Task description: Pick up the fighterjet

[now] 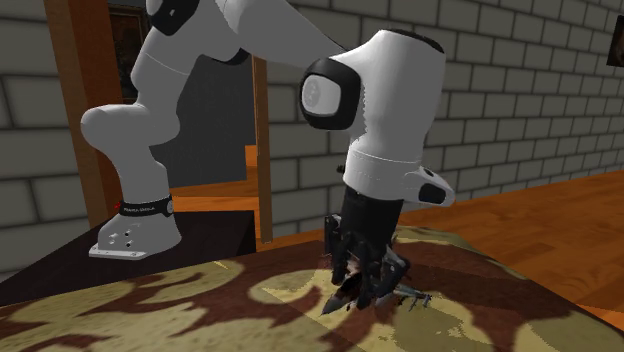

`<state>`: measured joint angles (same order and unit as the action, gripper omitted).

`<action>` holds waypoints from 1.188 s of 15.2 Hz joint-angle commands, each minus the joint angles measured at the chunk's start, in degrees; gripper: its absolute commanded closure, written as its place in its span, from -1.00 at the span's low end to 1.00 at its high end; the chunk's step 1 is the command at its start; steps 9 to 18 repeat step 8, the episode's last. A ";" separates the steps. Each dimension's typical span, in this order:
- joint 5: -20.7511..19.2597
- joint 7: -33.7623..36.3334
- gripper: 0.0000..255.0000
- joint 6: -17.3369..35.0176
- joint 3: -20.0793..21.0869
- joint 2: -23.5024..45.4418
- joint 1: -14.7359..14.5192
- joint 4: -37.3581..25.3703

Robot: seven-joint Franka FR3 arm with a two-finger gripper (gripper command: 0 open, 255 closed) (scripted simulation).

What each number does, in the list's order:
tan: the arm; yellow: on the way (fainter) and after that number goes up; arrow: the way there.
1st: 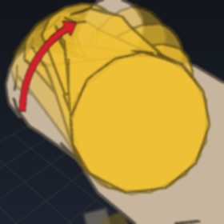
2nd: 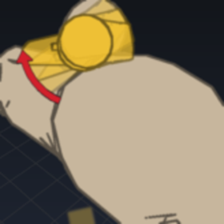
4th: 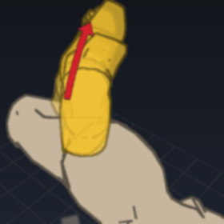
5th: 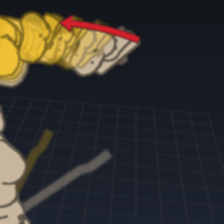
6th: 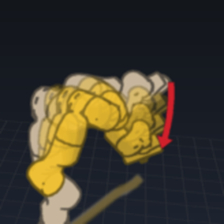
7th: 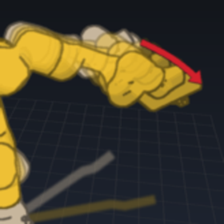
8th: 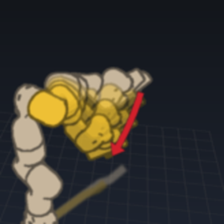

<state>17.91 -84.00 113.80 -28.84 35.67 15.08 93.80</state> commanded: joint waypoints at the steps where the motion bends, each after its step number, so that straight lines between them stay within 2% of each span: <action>1: -0.46 0.28 1.00 -1.08 -0.32 -0.99 -0.25 -0.18; 6: -1.46 0.85 1.00 -3.88 -0.96 -2.91 -0.60 -1.25; 18: -1.49 0.86 1.00 -3.96 -0.98 -2.97 -0.60 -1.29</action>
